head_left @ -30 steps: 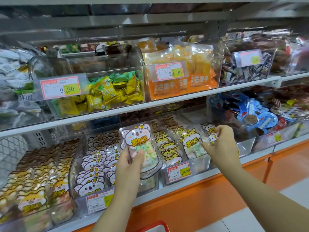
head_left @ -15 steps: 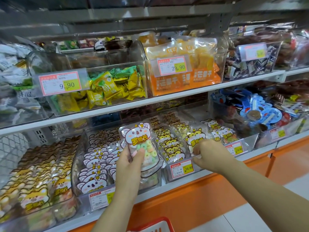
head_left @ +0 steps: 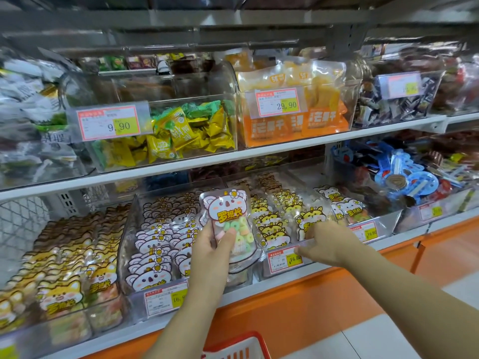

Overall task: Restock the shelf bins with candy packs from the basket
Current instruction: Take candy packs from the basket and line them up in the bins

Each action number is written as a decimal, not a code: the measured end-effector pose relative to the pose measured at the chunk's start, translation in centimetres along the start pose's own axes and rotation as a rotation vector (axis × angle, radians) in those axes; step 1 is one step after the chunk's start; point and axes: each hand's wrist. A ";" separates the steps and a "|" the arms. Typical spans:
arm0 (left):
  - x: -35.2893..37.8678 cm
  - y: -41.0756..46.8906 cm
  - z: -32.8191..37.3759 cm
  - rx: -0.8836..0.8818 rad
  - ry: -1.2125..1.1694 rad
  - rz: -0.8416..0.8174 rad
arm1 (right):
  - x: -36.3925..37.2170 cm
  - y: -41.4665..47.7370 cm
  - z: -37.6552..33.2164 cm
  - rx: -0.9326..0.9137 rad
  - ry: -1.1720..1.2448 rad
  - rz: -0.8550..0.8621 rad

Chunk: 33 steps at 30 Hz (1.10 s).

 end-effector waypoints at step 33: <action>-14.3 4.3 3.1 0.268 0.167 0.305 | -1.8 -0.6 -18.4 0.098 1.198 0.045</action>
Point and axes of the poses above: each hand's wrist, its own y-axis towards the middle knuckle, its own x-axis out of the palm, z = x × y, and after that the axes turned 15 degrees about z, right-handed
